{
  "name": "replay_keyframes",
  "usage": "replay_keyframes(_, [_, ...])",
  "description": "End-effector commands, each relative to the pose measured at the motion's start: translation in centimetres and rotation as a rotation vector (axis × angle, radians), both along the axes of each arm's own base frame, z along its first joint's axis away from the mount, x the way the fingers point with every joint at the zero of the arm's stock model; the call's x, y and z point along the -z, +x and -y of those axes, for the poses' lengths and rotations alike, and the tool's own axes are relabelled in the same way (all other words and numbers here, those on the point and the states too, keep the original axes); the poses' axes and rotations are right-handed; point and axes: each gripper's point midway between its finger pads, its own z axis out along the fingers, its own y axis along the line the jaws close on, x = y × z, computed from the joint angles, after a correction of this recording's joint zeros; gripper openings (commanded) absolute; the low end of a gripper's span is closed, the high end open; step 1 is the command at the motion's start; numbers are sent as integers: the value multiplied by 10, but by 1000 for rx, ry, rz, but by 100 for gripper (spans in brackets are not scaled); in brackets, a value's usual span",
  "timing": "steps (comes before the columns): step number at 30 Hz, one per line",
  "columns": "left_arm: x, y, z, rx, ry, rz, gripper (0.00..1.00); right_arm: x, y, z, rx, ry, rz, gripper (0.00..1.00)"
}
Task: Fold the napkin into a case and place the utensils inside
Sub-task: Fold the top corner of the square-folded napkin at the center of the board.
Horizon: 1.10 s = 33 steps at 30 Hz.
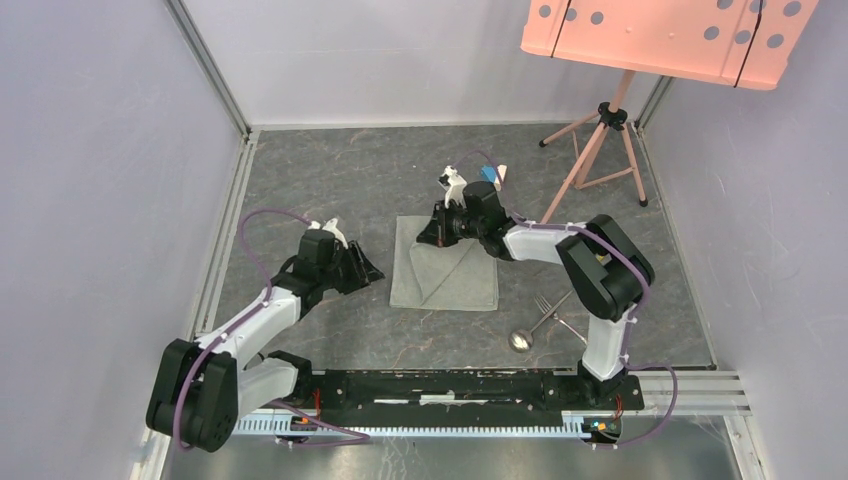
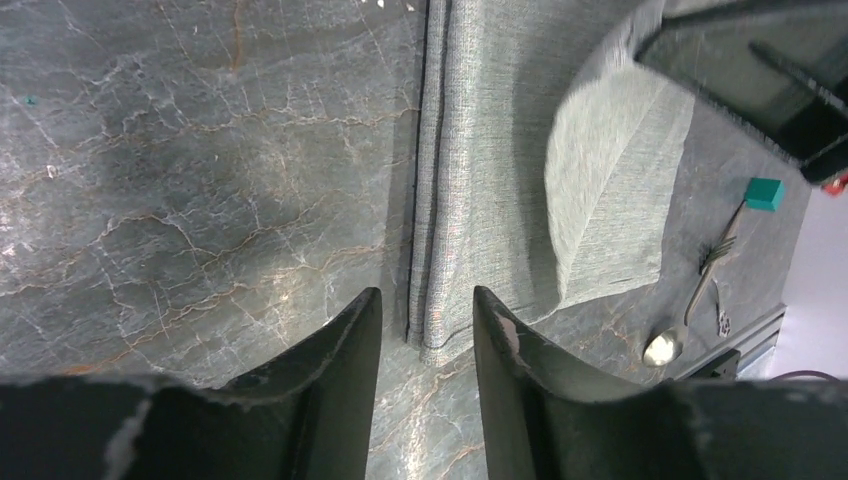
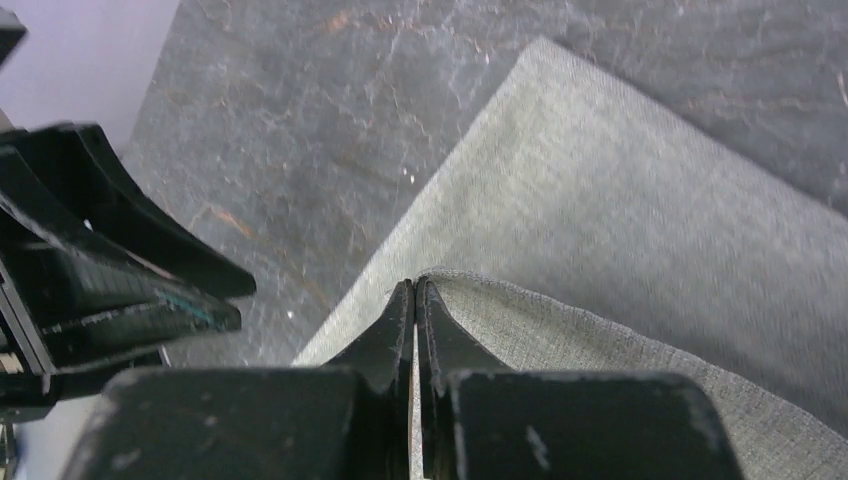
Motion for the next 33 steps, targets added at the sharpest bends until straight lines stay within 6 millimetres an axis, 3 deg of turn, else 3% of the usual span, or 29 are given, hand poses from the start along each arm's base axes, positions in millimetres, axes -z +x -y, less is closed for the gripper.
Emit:
replay_keyframes(1, [0, -1, 7, 1, -32, -48, 44, -30, 30, -29, -10, 128, 81, 1])
replay_keyframes(11, [17, -8, 28, 105, -22, -121, 44, -18, 60, -40, 28, 137, 120, 1])
replay_keyframes(17, [20, -12, 33, 124, -12, -126, 37, -12, 76, -26, 108, 121, 127, 0])
replay_keyframes(25, [30, -23, 30, 140, 23, -163, 29, -19, 76, -34, 84, 185, 136, 1])
replay_keyframes(33, [38, -34, 27, 156, 53, -185, 23, -12, 80, -33, 105, 180, 125, 1])
